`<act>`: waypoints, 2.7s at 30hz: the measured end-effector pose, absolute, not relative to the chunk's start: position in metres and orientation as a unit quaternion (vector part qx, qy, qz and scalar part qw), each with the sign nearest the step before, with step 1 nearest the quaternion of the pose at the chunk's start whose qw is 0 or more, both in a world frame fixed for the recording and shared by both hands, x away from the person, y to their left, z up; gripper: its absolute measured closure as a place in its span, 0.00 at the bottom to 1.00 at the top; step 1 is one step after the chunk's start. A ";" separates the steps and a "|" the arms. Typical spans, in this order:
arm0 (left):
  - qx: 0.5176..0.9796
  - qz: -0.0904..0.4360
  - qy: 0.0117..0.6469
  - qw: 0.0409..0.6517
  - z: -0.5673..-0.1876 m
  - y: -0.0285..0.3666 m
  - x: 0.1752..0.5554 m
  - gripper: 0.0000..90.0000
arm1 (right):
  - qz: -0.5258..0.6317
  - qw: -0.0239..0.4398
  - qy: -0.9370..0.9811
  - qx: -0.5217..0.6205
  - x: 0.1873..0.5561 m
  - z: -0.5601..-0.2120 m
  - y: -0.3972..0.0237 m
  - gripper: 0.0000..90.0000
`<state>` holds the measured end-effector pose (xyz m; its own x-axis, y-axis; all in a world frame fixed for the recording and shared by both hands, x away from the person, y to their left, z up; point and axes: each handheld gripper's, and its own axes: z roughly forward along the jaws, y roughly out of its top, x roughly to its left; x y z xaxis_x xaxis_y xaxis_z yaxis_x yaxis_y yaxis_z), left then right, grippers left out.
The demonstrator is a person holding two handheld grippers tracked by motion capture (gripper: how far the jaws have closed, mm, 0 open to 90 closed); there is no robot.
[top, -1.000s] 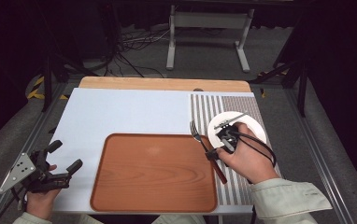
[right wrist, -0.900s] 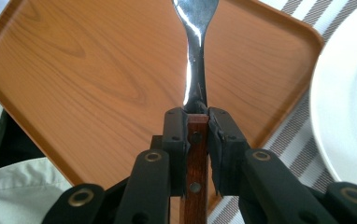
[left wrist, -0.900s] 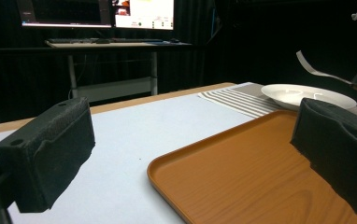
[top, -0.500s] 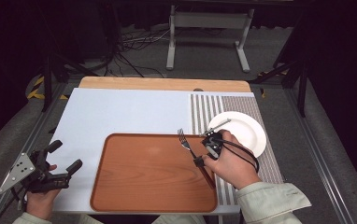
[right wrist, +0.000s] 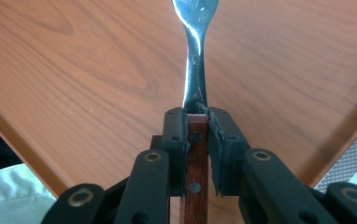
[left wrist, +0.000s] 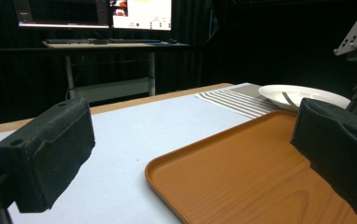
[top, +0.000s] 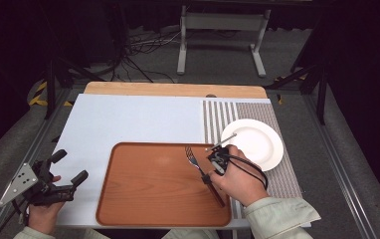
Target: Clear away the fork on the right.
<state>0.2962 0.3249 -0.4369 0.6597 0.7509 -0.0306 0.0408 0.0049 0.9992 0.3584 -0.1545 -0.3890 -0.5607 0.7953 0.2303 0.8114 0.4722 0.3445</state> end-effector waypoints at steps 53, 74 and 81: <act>0.651 0.277 0.304 0.638 -0.437 0.325 0.297 0.00 | -0.142 0.054 -0.861 -0.486 0.359 -0.416 -0.143 0.86; 0.652 0.276 0.304 0.637 -0.437 0.324 0.297 0.00 | -0.242 -0.032 -0.896 -0.371 0.361 -0.409 -0.138 0.32; 0.653 0.276 0.302 0.637 -0.438 0.324 0.297 0.00 | -0.279 -0.068 -0.917 -0.278 0.365 -0.405 -0.129 0.19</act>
